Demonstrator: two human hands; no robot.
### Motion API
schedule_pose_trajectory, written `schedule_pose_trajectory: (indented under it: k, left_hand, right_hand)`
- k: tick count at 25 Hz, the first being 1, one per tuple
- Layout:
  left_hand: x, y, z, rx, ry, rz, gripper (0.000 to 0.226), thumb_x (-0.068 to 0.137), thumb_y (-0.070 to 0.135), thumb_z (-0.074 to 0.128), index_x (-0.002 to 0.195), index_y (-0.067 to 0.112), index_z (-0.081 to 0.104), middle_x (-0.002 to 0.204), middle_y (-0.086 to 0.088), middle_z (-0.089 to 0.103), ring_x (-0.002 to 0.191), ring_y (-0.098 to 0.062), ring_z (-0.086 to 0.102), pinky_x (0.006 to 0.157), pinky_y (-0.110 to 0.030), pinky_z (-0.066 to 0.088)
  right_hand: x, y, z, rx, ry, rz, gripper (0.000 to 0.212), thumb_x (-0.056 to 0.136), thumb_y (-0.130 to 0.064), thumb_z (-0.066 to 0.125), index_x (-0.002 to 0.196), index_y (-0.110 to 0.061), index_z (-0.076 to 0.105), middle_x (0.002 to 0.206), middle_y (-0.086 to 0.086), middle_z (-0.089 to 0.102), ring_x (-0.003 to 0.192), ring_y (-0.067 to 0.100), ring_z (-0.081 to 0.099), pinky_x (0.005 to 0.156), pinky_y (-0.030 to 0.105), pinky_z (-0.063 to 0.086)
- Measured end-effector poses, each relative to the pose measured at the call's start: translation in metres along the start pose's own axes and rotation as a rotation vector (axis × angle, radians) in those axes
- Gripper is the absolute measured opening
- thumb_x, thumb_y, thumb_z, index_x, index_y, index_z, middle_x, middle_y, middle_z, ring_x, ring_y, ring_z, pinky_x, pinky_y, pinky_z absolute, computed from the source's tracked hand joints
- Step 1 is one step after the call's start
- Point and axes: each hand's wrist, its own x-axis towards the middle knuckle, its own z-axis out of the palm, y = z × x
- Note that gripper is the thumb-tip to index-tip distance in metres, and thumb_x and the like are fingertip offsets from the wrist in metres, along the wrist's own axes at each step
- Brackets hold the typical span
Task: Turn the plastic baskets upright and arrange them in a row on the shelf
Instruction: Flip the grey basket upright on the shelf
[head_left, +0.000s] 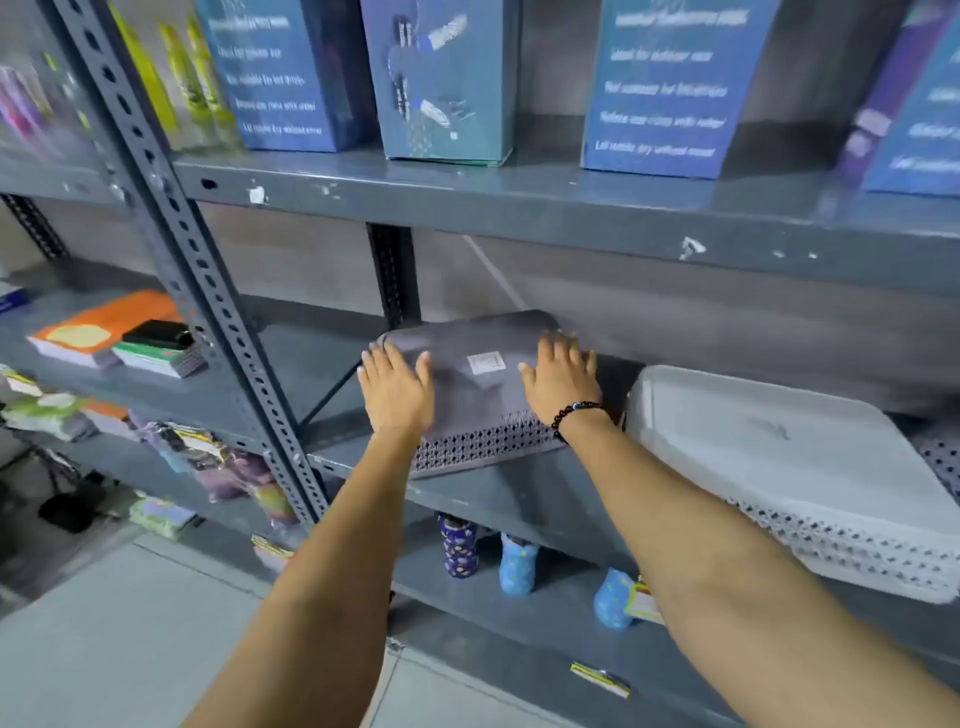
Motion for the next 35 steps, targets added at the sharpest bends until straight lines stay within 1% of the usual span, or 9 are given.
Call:
schedule_pose_trajectory:
  k: [5,10,14,20,24,28,31,33,35]
  left_hand:
    - [0.058,-0.011,0.021,-0.063,-0.107,-0.273,0.066,0.101,0.042,0.026,0.147,-0.005,0.022,0.157,-0.027,0.018,0.145,-0.04,0.017,0.119,-0.049,0.016]
    - [0.084,-0.013,0.026,-0.275,-0.215,-0.608,0.07,0.098,0.053,0.022,0.137,-0.001,0.041,0.141,-0.024,0.047,0.124,-0.039,0.052,0.101,-0.046,0.044]
    - [0.092,-0.008,0.02,-0.348,-0.217,-0.654,0.07,0.098,0.053,0.021,0.135,-0.001,0.046,0.139,-0.022,0.052,0.125,-0.036,0.052,0.099,-0.043,0.043]
    - [0.104,0.009,-0.021,-0.541,-0.048,-0.463,0.074,0.097,0.054,0.023,0.142,-0.003,0.033,0.147,-0.024,0.041,0.133,-0.039,0.044,0.106,-0.045,0.037]
    - [0.1,0.007,-0.053,-0.882,0.116,-0.32,0.054,0.101,0.042,0.024,0.131,0.003,0.045,0.134,-0.024,0.053,0.121,-0.039,0.052,0.096,-0.041,0.042]
    - [0.081,-0.033,-0.051,-1.106,0.015,-0.466,0.061,0.098,0.054,0.025,0.136,0.013,0.049,0.142,-0.016,0.05,0.13,-0.03,0.048,0.109,-0.042,0.037]
    - [0.076,-0.07,-0.036,-1.206,-0.155,-0.58,0.062,0.089,0.068,0.033,0.092,0.016,0.067,0.088,-0.006,0.073,0.079,-0.018,0.07,0.076,-0.036,0.052]
    - [0.073,-0.091,-0.022,-1.108,-0.337,-0.616,0.072,0.079,0.075,0.042,0.11,0.015,0.066,0.106,-0.01,0.072,0.101,-0.026,0.069,0.091,-0.042,0.053]
    - [0.073,-0.103,-0.007,-1.014,-0.384,-0.634,0.073,0.083,0.064,0.048,0.133,0.01,0.052,0.127,-0.013,0.063,0.122,-0.034,0.057,0.105,-0.047,0.044]
  right_hand:
    - [0.057,0.005,0.024,0.024,-0.111,0.151,0.059,0.096,-0.039,0.036,0.142,-0.002,0.03,0.148,0.023,0.032,0.137,0.037,0.027,0.111,0.055,0.025]
    - [0.08,0.012,0.034,0.147,-0.27,0.437,0.066,0.096,-0.047,0.027,0.145,-0.002,0.025,0.151,0.025,0.027,0.138,0.038,0.026,0.112,0.054,0.025]
    - [0.086,0.007,0.022,0.37,-0.213,0.593,0.072,0.092,-0.056,0.032,0.142,-0.005,0.027,0.147,0.022,0.035,0.134,0.038,0.035,0.108,0.05,0.032]
    - [0.072,-0.01,-0.018,0.67,0.076,0.711,0.071,0.094,-0.055,0.028,0.139,0.0,0.033,0.141,0.025,0.037,0.129,0.039,0.038,0.107,0.046,0.032]
    - [0.046,-0.018,-0.042,0.985,0.4,0.805,0.054,0.098,-0.044,0.029,0.13,-0.006,0.05,0.129,0.024,0.047,0.116,0.037,0.049,0.096,0.038,0.039]
    - [-0.014,-0.023,-0.042,1.392,0.591,1.003,0.059,0.091,-0.054,0.037,0.111,-0.005,0.064,0.1,0.009,0.061,0.092,0.026,0.056,0.083,0.035,0.046]
    - [-0.054,-0.022,-0.03,1.439,0.454,1.052,0.074,0.089,-0.059,0.038,0.138,-0.003,0.042,0.142,0.017,0.046,0.126,0.031,0.046,0.112,0.045,0.031]
    - [-0.069,-0.018,-0.018,1.393,0.322,1.048,0.073,0.087,-0.058,0.042,0.142,-0.01,0.037,0.152,0.014,0.032,0.137,0.029,0.035,0.115,0.04,0.025]
    - [-0.073,-0.013,-0.006,1.255,0.191,1.06,0.058,0.088,-0.051,0.046,0.133,-0.015,0.048,0.14,0.013,0.048,0.113,0.02,0.051,0.093,0.02,0.043]
